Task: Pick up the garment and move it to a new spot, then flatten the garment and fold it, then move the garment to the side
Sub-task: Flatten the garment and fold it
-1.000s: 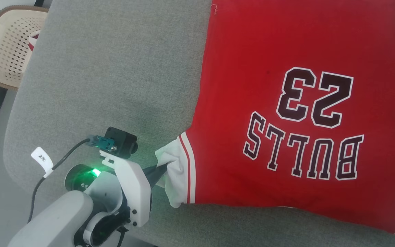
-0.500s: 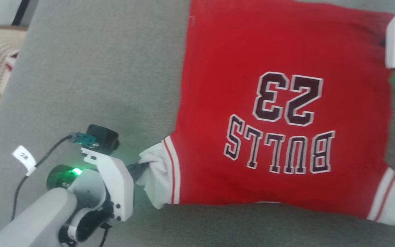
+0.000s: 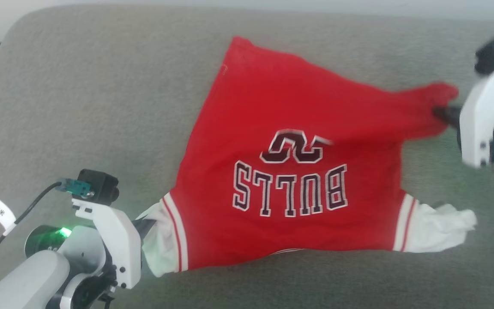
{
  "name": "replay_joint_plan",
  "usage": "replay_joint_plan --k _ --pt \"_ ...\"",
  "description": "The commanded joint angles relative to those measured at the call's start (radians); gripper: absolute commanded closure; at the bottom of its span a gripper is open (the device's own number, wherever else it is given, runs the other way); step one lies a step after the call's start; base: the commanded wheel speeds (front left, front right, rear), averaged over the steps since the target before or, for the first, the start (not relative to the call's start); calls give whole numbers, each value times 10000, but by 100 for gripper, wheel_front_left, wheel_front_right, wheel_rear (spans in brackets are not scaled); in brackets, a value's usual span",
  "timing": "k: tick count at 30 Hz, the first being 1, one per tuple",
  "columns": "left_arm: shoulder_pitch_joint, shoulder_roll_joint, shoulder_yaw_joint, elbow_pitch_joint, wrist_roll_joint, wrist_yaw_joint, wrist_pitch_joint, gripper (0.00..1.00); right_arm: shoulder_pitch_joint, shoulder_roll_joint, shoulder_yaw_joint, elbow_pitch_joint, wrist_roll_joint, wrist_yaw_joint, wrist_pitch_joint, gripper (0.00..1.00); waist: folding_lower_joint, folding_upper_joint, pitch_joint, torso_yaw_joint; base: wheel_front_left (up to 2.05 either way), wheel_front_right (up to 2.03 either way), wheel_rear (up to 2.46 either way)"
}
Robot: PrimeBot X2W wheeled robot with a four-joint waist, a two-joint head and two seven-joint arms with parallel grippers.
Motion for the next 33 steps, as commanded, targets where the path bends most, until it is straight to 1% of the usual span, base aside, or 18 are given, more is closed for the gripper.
replay_joint_plan --k 1,4,7,9,11,14,17,19,20,22,23,24,26,28,33 --pt "123 23 33 -58 -149 39 16 100 279 -53 -61 -168 31 -10 62 100 0 0 -267 -300 0 0 0" --pt "284 200 96 -203 -170 169 47 100 1628 -206 -612 -1211 153 -10 321 100 0 0 -394 -525 0 0 0" --pt "408 290 116 -368 -158 250 81 100 3050 -122 -1350 -2077 223 -10 698 100 0 0 -450 -673 0 0 0" --pt "393 360 138 -436 -159 291 112 100 3969 32 -1876 -2515 35 -10 846 100 0 0 -452 -732 0 0 0" --pt "388 377 148 -499 -170 321 138 100 4741 330 -2370 -2800 -266 -10 845 100 0 0 -432 -767 0 0 0" --pt "348 342 127 -530 -173 323 158 100 5504 862 -2909 -2843 -954 -7 568 100 0 0 -385 -775 0 0 0" --pt "253 273 91 -485 -175 265 163 100 5883 1441 -3028 -2364 -1449 -6 193 100 0 0 -323 -754 0 0 0" --pt "196 248 76 -430 -165 228 159 100 5942 1718 -2884 -1835 -1695 -7 49 100 0 0 -303 -740 0 0 0" --pt "179 233 68 -407 -159 219 158 100 5903 1859 -2817 -1614 -1780 -9 -56 88 0 0 -299 -741 0 0 0" --pt "172 192 62 -369 -190 201 148 100 5731 1948 -2773 -1254 -1991 -15 -282 55 0 0 -299 -728 0 0 0" --pt "172 189 49 -344 -180 202 143 100 5678 1966 -2750 -1156 -2017 -16 -329 31 0 0 -309 -724 0 0 0" --pt "171 174 36 -330 -176 191 139 100 5612 1973 -2738 -1137 -1998 -16 -336 0 0 0 -326 -718 0 0 0" --pt "205 156 31 -323 -182 186 108 100 5485 1888 -2771 -1297 -1881 -16 -235 0 0 0 -364 -717 0 0 0" --pt "256 163 27 -320 -185 208 102 100 5451 1603 -2877 -1698 -1870 -16 -154 0 0 0 -406 -700 0 0 0" --pt "377 172 -16 -414 -159 273 94 100 5555 1302 -3481 -3525 -1582 -6 190 0 0 0 -496 -623 0 0 0"
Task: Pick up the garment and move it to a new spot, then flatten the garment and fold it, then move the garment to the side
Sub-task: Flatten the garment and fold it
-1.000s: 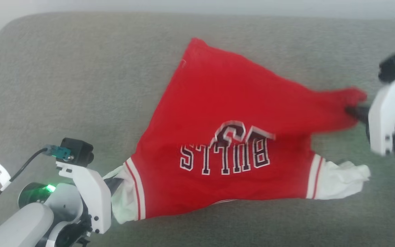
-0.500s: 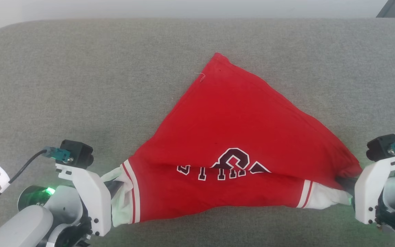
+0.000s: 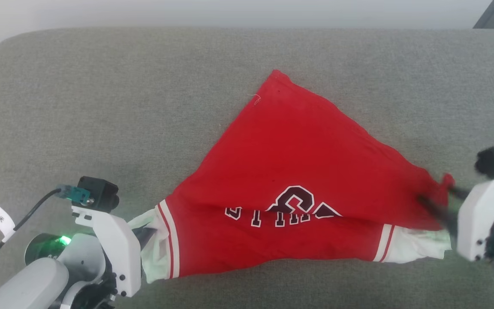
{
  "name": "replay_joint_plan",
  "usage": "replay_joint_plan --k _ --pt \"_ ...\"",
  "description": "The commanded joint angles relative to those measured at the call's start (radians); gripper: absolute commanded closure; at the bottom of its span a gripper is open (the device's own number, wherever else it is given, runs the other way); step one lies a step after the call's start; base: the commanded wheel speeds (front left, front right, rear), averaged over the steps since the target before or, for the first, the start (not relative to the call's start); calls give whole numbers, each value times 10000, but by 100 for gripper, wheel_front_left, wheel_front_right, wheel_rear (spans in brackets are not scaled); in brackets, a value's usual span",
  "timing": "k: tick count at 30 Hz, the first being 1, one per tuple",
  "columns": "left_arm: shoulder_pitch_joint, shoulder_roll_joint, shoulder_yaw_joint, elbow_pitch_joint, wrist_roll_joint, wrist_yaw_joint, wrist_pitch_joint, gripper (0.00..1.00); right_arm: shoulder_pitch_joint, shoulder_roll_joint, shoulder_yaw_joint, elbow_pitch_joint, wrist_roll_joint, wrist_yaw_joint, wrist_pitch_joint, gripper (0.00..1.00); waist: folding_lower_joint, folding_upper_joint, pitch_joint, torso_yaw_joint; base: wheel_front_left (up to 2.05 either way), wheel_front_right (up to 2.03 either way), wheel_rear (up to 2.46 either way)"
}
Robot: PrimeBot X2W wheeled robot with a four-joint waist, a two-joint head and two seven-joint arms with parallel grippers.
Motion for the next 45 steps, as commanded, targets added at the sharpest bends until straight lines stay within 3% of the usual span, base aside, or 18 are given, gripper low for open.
replay_joint_plan --k 1,7,13,17,28,34,38,39,40,41,45 --pt "97 -32 -35 -75 77 54 -26 100 3 -60 -256 -774 98 0 148 0 0 0 -14 49 0 0 0" --pt "-109 -166 -158 -216 226 -5 -34 100 -1009 -178 -172 -2251 -157 0 58 0 0 0 168 384 0 0 0" --pt "-435 -509 -354 -96 293 -193 -20 100 -2761 -469 1027 -1612 -681 0 -628 0 0 0 474 940 0 0 0" --pt "-739 -777 -529 30 418 -366 37 100 -4354 -484 2340 -256 -797 0 -1028 0 0 0 719 1445 0 0 0" --pt "-1613 -1738 -1056 589 698 -978 -3 100 -7877 39 5048 5039 -470 0 -1382 0 0 0 1357 2865 0 0 0" --pt "-1965 -2227 -1277 1046 778 -1309 -124 100 -8717 293 5905 7428 -80 -2 -1292 0 0 0 1675 3382 0 0 0" --pt "-2070 -2423 -1325 1324 763 -1453 -210 100 -8436 445 6497 8821 302 -8 -467 0 0 0 1779 3516 0 0 0" --pt "-2094 -2440 -1333 1401 755 -1477 -215 100 -8368 483 6547 9115 474 -6 -186 20 0 0 1791 3525 0 0 0" --pt "-2129 -2472 -1328 1449 746 -1510 -243 100 -8317 501 6719 9268 511 -8 -36 85 0 0 1806 3533 0 0 0" --pt "-2157 -2500 -1317 1498 716 -1534 -268 100 -8299 473 6852 9395 587 -8 115 100 0 0 1808 3532 0 0 0" --pt "-2221 -2431 -1198 1721 646 -1559 -302 100 -8736 362 7096 9329 832 -11 -122 100 0 0 1715 3350 0 0 0"
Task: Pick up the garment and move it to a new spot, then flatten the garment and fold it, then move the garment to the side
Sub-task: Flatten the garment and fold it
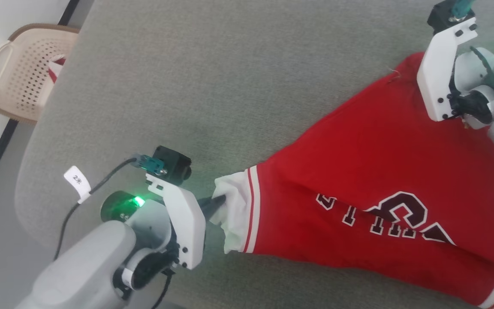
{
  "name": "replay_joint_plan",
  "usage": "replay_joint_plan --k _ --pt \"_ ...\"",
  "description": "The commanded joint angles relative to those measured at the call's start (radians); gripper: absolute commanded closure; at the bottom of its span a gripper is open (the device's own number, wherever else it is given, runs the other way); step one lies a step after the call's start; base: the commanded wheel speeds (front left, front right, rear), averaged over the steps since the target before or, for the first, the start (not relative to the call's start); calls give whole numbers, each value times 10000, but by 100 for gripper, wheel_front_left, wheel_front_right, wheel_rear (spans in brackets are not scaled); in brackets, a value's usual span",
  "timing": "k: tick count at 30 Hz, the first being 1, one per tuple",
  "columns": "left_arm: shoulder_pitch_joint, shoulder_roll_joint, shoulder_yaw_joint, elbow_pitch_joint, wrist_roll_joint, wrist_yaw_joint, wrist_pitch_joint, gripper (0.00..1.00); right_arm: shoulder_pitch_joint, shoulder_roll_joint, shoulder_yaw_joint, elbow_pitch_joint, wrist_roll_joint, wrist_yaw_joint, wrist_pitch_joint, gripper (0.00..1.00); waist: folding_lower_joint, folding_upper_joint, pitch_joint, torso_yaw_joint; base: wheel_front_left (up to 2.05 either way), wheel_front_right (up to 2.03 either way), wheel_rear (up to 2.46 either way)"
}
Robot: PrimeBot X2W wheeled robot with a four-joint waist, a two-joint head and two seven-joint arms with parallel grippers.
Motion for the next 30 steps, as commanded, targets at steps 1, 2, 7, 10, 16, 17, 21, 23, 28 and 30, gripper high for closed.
replay_joint_plan --k 1,2,7,10,16,17,21,23,28,30 --pt "-200 58 81 52 31 -23 -28 100 626 -150 380 445 57 -24 171 100 0 0 -116 -153 0 0 0" --pt "-222 128 129 71 20 -5 -15 100 480 -128 420 314 102 -24 4 100 0 0 -185 -251 0 0 0" --pt "-682 697 510 -39 154 189 186 100 -353 -152 838 -645 489 -21 -907 100 0 0 -705 -942 0 0 0" --pt "-1133 1102 699 -126 284 247 443 100 -507 -332 1054 -1109 727 -20 -1334 100 0 0 -1006 -1324 0 0 0" --pt "-2231 1811 1092 -227 533 265 944 100 -707 -747 1294 -1974 1092 -20 -1947 100 0 0 -1583 -2001 0 0 0" --pt "-2484 1937 1182 -222 563 251 1070 100 -756 -888 1309 -2145 1112 -20 -2031 100 0 0 -1681 -2119 0 0 0" --pt "-3531 2395 1442 4 800 89 1517 100 -808 -1310 1265 -2828 1213 -20 -2335 100 0 0 -2109 -2572 0 0 0" --pt "-4064 2517 1547 192 889 -31 1702 100 -905 -1545 1184 -3120 1230 -20 -2423 100 0 0 -2292 -2761 0 0 0" --pt "-5261 2647 1624 852 1154 -413 1888 100 -1008 -1906 806 -3772 1201 -20 -2544 100 0 0 -2710 -3171 0 0 0" --pt "-5678 2564 1619 1202 1263 -537 1897 100 -1014 -2013 628 -3986 1169 -20 -2555 100 0 0 -2849 -3289 0 0 0"
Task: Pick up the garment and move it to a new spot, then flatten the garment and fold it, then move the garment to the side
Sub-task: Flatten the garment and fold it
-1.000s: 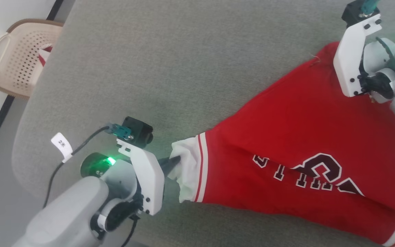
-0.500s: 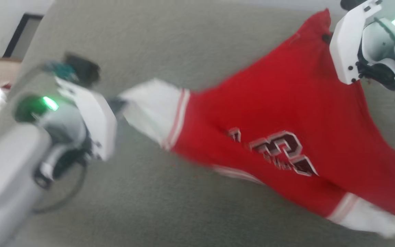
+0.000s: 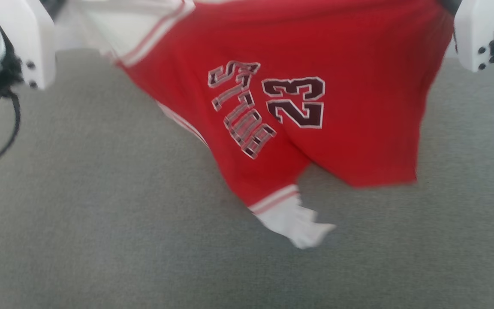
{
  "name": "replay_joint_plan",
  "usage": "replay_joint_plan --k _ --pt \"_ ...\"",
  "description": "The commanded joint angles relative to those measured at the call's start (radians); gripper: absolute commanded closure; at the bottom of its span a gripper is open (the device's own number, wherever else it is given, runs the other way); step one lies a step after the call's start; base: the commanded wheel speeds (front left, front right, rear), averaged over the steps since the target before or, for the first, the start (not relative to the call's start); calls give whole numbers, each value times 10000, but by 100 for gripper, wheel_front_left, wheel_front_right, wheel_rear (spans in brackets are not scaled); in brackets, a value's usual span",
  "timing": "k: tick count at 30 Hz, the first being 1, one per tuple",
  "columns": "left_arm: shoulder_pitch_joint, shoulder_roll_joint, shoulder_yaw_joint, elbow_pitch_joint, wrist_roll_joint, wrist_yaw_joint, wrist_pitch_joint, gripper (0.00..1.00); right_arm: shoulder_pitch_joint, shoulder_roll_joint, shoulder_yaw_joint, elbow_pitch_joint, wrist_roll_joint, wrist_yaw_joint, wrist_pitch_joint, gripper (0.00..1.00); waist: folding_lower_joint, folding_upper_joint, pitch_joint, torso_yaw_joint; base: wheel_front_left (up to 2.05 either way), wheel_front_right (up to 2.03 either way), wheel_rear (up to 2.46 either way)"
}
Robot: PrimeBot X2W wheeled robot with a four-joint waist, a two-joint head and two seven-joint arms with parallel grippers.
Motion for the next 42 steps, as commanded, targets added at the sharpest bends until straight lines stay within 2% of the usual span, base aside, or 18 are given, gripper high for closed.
replay_joint_plan --k 1,8,15,21,25,26,30,32,37,39,42 --pt "-210 2 -5 98 151 -87 -37 100 -58 -76 -63 -55 -51 -14 -12 100 0 0 -219 -214 0 0 0" --pt "-1513 -461 -114 1441 680 -503 -490 100 -153 -23 -697 -167 -637 -15 -125 100 0 0 -205 -499 0 0 0" --pt "-3170 -1328 -79 3102 1629 -702 -2318 100 -711 736 -1585 812 -1996 -15 -860 100 0 0 893 -677 0 0 0" --pt "-4794 -2015 88 4531 2429 -551 -4550 100 -1714 1616 -2494 2269 -3708 -17 -2503 100 0 0 2205 -767 0 0 0" --pt "-5787 -2424 231 5390 2900 -380 -6274 100 -2474 2149 -3382 3395 -5130 -17 -4303 100 0 0 2910 -733 0 0 0" --pt "-5787 -2424 231 5390 2900 -380 -6274 100 -2474 2149 -3382 3395 -5130 -17 -4303 100 0 0 2910 -733 0 0 0" --pt "-6461 -2734 302 6007 3335 -214 -8133 100 -3036 2569 -4456 4426 -6575 -17 -5995 100 0 0 3359 -578 0 0 0" --pt "-6613 -2899 369 6197 3421 -199 -8678 100 -3146 2773 -4820 4807 -7240 -17 -6453 100 0 0 3460 -473 0 0 0" --pt "-5932 -3299 210 6784 3224 -1017 -8922 100 -2686 3170 -5236 5722 -8118 -17 -6719 100 0 0 3298 -218 0 0 0" --pt "-5419 -3431 16 7052 3100 -1429 -8886 100 -2356 3327 -5209 6046 -8193 -17 -6732 100 0 0 3105 -132 0 0 0" --pt "-4524 -3496 -395 7263 2747 -1756 -8454 100 -1809 3517 -4870 6435 -8103 -16 -6658 100 0 0 2787 -13 0 0 0"
